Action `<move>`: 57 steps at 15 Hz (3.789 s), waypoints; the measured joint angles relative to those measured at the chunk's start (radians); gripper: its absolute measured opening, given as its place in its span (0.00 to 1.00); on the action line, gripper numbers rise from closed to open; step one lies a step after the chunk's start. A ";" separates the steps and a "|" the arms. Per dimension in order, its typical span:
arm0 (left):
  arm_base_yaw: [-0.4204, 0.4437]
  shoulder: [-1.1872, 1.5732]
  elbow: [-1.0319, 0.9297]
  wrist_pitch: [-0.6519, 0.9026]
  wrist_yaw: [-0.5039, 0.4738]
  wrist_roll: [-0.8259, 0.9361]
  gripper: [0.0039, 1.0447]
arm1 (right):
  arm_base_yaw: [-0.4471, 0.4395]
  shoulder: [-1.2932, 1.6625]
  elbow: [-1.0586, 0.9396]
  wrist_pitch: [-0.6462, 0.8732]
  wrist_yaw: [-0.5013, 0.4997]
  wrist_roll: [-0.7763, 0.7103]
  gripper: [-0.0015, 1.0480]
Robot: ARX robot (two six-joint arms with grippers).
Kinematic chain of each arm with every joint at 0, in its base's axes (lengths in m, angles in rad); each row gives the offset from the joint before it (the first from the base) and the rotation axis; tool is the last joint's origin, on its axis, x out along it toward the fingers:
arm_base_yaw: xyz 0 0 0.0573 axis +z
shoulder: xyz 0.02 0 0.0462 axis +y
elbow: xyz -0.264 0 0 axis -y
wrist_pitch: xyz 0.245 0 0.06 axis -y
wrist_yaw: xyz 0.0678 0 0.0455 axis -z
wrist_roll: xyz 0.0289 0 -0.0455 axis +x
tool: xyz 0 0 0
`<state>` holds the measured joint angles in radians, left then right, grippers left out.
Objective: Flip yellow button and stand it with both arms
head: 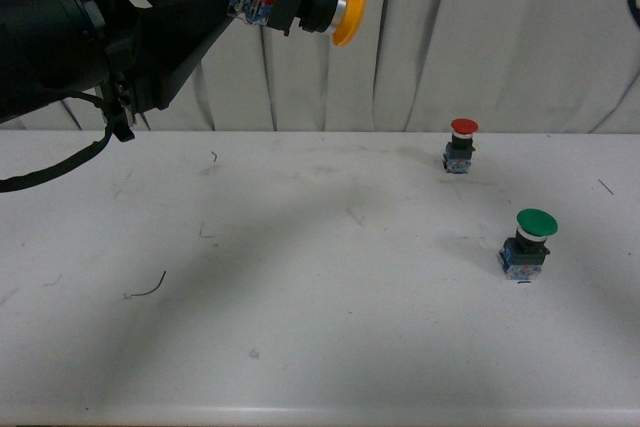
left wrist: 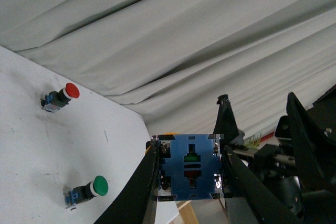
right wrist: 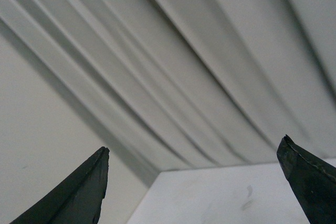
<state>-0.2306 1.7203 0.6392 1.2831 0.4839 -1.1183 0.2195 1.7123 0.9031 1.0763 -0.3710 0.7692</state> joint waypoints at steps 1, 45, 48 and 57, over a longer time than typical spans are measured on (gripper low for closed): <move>0.000 0.000 0.000 0.001 0.000 0.000 0.27 | 0.009 0.000 -0.016 0.021 -0.009 0.024 0.94; 0.102 0.093 0.092 0.004 -0.144 0.039 0.96 | 0.158 0.283 0.001 0.206 0.022 0.682 0.35; 0.151 0.124 0.108 0.001 -0.211 0.127 0.94 | 0.147 0.283 0.001 0.205 0.011 0.671 0.35; 0.230 0.010 0.013 -0.237 -0.478 0.908 0.69 | 0.100 0.283 0.010 0.204 -0.011 0.600 0.34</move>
<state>-0.0006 1.7302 0.6521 1.0462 0.0059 -0.2100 0.3195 1.9949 0.9127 1.2808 -0.3824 1.3697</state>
